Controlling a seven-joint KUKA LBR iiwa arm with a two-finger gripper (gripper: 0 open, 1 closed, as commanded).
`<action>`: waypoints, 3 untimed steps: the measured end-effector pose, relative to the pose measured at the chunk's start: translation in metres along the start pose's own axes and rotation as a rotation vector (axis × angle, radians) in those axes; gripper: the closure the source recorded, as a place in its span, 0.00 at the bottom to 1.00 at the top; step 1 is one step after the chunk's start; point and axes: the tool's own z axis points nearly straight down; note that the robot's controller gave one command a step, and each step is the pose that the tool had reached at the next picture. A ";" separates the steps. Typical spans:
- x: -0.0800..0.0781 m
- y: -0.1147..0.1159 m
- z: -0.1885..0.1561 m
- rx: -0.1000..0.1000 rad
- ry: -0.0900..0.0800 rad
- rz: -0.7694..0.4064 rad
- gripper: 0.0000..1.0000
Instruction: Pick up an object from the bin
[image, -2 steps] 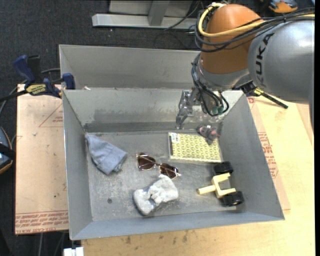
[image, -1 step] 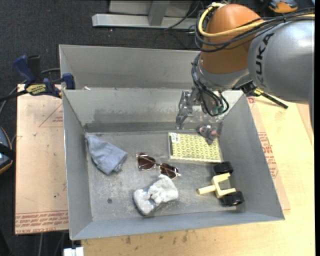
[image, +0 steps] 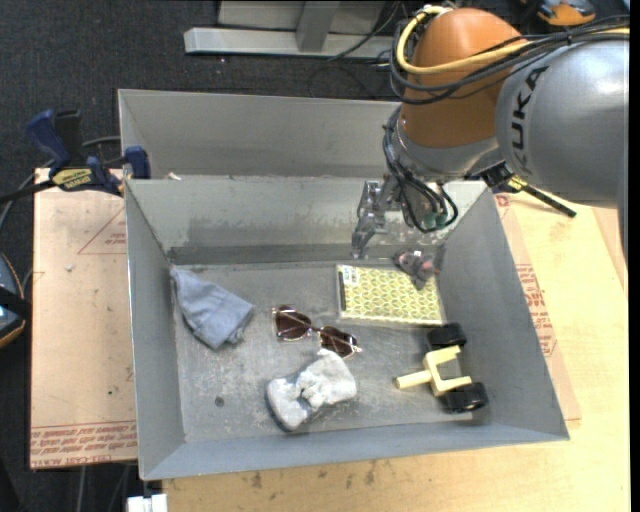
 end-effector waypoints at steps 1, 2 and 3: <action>0.000 0.000 0.000 0.000 0.000 0.000 1.00; 0.000 0.000 0.000 0.000 0.000 0.000 1.00; 0.000 0.000 0.000 0.000 0.000 0.000 1.00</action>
Offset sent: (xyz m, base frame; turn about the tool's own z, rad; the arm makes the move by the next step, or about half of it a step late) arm 0.0000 0.0000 0.0000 0.0000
